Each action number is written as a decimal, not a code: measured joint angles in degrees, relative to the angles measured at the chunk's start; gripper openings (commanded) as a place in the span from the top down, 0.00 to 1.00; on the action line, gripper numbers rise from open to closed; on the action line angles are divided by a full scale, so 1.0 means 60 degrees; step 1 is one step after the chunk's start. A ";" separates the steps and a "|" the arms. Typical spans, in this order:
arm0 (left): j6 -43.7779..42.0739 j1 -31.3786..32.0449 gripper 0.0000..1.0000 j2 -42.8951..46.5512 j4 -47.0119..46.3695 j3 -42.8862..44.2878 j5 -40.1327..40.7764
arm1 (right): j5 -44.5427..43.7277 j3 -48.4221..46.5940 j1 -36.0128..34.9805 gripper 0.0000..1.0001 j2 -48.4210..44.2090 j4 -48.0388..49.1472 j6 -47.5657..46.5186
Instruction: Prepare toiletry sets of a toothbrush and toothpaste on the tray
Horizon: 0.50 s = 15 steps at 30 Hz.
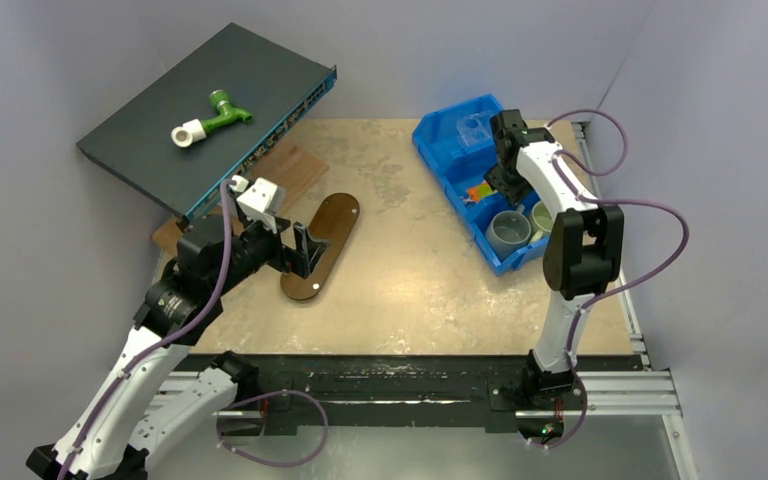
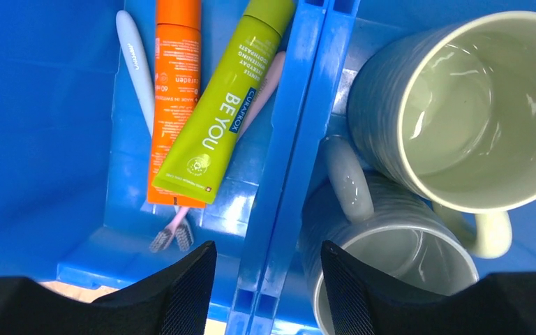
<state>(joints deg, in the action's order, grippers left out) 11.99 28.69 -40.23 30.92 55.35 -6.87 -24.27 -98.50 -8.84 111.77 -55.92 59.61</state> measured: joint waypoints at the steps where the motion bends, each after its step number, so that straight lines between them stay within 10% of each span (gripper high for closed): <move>1: 0.0000 0.0000 0.00 0.0004 -0.0004 0.0000 0.0000 | 0.0000 -0.0033 0.0018 0.43 0.0033 0.0007 -0.0004; 10: 0.0000 0.0000 0.00 0.0004 -0.0004 0.0000 0.0000 | 0.0164 -0.0051 0.0106 0.56 0.0444 0.0029 -0.0022; 15: 0.0000 0.0000 0.00 0.0000 -0.0004 -0.0004 0.0000 | 0.0288 -0.0095 0.0109 0.81 0.0565 0.0095 -0.0040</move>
<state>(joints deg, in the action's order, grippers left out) 11.99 28.69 -40.23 30.89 55.33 -6.87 -22.55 -99.07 -8.19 115.15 -55.35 59.37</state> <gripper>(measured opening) 0.998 0.350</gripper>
